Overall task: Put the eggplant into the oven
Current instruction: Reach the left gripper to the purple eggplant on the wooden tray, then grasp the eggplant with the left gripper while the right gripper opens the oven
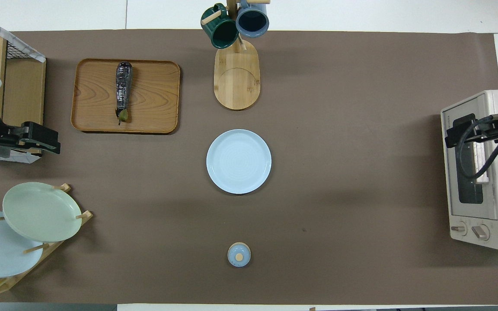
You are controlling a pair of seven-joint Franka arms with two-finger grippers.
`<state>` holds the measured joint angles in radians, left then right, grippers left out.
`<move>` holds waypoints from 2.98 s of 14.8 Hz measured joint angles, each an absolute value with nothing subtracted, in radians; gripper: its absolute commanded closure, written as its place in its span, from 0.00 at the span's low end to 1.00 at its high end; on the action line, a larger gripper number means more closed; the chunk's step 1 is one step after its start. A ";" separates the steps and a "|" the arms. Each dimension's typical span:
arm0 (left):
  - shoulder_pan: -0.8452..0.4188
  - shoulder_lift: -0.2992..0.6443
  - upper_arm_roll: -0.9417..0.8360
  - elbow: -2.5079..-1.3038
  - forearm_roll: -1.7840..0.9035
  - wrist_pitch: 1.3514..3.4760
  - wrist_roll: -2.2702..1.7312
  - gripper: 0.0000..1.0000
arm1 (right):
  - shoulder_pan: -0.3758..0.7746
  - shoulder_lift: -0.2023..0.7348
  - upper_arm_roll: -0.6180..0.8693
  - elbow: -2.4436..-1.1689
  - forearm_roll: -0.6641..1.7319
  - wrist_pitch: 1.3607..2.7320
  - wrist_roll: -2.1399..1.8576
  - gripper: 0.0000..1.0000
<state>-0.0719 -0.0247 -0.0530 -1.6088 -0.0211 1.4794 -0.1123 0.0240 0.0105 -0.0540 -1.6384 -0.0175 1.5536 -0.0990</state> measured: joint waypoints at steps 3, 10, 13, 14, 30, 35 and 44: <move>-0.072 -0.025 -0.054 -1.609 -0.021 1.479 -0.112 0.00 | 0.024 0.011 -0.054 -1.638 -0.017 1.554 -0.099 0.00; -0.072 -0.025 -0.054 -1.612 -0.022 1.561 -0.116 0.00 | 0.040 0.011 -0.053 -1.637 -0.018 1.554 -0.099 0.07; -0.072 -0.016 -0.053 -1.616 -0.049 1.589 -0.117 0.00 | 0.045 0.010 -0.053 -1.640 -0.018 1.553 -0.099 1.00; -0.072 -0.002 -0.053 -1.615 -0.054 1.606 -0.117 0.00 | 0.045 0.010 -0.053 -1.644 -0.018 1.553 -0.099 1.00; -0.080 0.596 -0.061 -1.453 -0.030 2.091 0.106 0.00 | -0.078 -0.052 -0.064 -1.998 -0.187 1.897 -0.189 1.00; -0.104 0.615 -0.062 -1.509 0.002 2.197 0.141 0.11 | -0.099 -0.055 -0.064 -2.024 -0.196 1.933 -0.255 1.00; -0.108 0.614 -0.055 -1.512 0.004 2.197 0.145 1.00 | -0.047 -0.053 -0.049 -2.077 -0.075 1.987 -0.222 1.00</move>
